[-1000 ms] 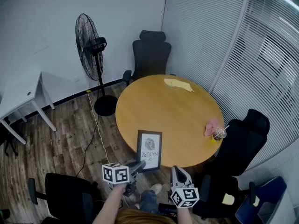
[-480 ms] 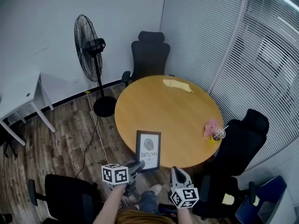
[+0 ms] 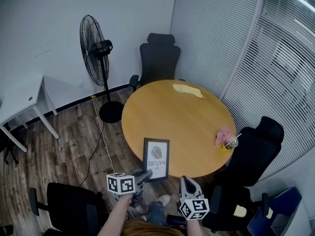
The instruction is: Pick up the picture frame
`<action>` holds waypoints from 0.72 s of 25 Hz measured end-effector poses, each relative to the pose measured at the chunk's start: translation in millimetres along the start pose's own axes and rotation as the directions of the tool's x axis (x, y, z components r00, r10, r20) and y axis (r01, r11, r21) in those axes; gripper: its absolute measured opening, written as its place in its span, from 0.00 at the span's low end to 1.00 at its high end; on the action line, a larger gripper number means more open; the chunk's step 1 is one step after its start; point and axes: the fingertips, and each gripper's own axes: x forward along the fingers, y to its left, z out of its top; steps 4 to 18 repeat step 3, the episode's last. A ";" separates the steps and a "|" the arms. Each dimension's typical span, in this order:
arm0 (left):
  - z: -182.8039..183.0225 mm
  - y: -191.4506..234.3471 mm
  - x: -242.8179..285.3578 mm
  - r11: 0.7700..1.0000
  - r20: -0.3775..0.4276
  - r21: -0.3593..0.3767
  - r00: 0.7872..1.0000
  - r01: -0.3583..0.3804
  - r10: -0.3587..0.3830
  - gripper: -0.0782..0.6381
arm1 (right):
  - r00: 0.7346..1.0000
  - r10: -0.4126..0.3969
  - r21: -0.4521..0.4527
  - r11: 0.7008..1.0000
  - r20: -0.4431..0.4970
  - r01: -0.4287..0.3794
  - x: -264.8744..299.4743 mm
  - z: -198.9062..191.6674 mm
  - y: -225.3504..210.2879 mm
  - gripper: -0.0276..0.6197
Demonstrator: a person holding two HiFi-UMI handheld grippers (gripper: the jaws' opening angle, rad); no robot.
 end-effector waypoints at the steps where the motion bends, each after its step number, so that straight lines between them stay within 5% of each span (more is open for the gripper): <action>1: 0.4 0.6 0.6 1.000 0.001 -0.001 1.000 0.000 0.000 0.19 | 1.000 -0.002 -0.002 1.000 0.001 0.002 0.4 0.6 -0.6 0.06; 18: 1.3 1.7 2.0 1.000 0.003 -0.004 1.000 0.001 -0.001 0.19 | 1.000 -0.003 -0.004 1.000 0.004 0.003 1.6 1.5 -1.9 0.06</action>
